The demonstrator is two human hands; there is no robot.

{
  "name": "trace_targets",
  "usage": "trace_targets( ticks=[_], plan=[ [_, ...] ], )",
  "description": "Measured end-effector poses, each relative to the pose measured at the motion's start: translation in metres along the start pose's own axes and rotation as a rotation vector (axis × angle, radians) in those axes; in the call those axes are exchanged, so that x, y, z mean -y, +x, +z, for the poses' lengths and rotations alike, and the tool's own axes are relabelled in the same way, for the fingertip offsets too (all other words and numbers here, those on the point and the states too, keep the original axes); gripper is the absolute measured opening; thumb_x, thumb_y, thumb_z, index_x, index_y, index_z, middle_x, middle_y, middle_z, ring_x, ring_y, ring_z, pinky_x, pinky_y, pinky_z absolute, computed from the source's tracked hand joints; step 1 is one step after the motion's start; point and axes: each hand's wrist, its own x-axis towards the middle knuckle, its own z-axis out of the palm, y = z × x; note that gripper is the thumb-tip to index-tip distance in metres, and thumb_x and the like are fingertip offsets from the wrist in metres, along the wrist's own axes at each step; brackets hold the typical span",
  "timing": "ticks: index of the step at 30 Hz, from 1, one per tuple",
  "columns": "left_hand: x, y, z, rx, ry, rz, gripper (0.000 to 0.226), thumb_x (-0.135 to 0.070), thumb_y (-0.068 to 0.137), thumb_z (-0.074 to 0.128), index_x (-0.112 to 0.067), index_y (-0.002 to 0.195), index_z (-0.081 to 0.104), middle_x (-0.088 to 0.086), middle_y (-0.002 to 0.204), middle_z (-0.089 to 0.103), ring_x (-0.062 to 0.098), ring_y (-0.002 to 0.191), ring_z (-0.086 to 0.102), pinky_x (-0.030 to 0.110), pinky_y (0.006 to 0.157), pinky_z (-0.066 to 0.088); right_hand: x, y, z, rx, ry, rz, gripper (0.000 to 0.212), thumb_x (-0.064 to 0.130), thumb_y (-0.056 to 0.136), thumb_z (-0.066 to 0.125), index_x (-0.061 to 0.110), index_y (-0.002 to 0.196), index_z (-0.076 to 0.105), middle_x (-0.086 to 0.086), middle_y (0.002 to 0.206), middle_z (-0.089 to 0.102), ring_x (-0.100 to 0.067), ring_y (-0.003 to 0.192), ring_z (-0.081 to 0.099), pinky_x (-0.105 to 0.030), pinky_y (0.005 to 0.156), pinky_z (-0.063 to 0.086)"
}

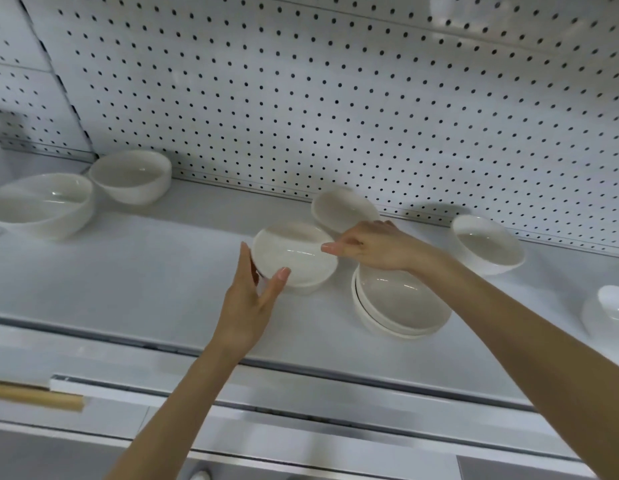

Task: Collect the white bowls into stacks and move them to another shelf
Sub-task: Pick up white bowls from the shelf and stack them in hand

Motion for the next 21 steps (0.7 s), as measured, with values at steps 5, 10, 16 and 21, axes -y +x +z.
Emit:
trace_targets(
  ticks=[5, 10, 16, 21],
  plan=[
    [-0.006, -0.001, 0.015, -0.012, -0.117, -0.084, 0.077, -0.039, 0.094, 0.046, -0.019, 0.154, 0.002, -0.014, 0.131, 0.036, 0.000, 0.119, 0.034, -0.012, 0.071, 0.026, 0.006, 0.003, 0.002, -0.006, 0.114, 0.025, 0.057, 0.063, 0.089, 0.047, 0.011, 0.067, 0.037, -0.003, 0.069, 0.029, -0.020, 0.069, 0.031, -0.030, 0.062, 0.025],
    [-0.026, -0.001, 0.012, -0.050, -0.183, -0.059, 0.093, -0.060, 0.075, 0.039, -0.022, 0.154, 0.007, -0.024, 0.128, 0.039, -0.014, 0.107, 0.042, -0.002, 0.080, 0.030, 0.004, -0.006, -0.002, -0.106, 0.258, -0.022, 0.066, 0.058, 0.087, 0.054, -0.007, 0.076, 0.052, -0.006, 0.071, 0.031, -0.017, 0.066, 0.031, -0.029, 0.059, 0.022],
    [-0.067, -0.008, 0.011, -0.063, -0.253, 0.069, 0.094, -0.059, 0.073, 0.039, -0.023, 0.154, 0.006, -0.046, 0.108, 0.027, -0.045, 0.083, 0.030, -0.013, 0.070, 0.025, -0.003, -0.043, -0.016, -0.305, 0.583, -0.152, 0.050, 0.055, 0.078, 0.065, 0.006, 0.084, 0.066, -0.009, 0.073, 0.062, -0.010, 0.066, 0.054, -0.025, 0.067, 0.038],
    [-0.089, -0.019, 0.025, 0.027, -0.299, 0.195, 0.085, -0.065, 0.084, 0.048, -0.027, 0.153, 0.017, -0.031, 0.139, 0.041, -0.023, 0.119, 0.041, 0.005, 0.099, 0.034, -0.028, -0.086, -0.018, -0.379, 0.879, -0.267, 0.026, 0.016, 0.078, 0.075, 0.025, 0.101, 0.066, 0.010, 0.097, 0.073, -0.002, 0.094, 0.068, -0.014, 0.082, 0.050]
  ],
)
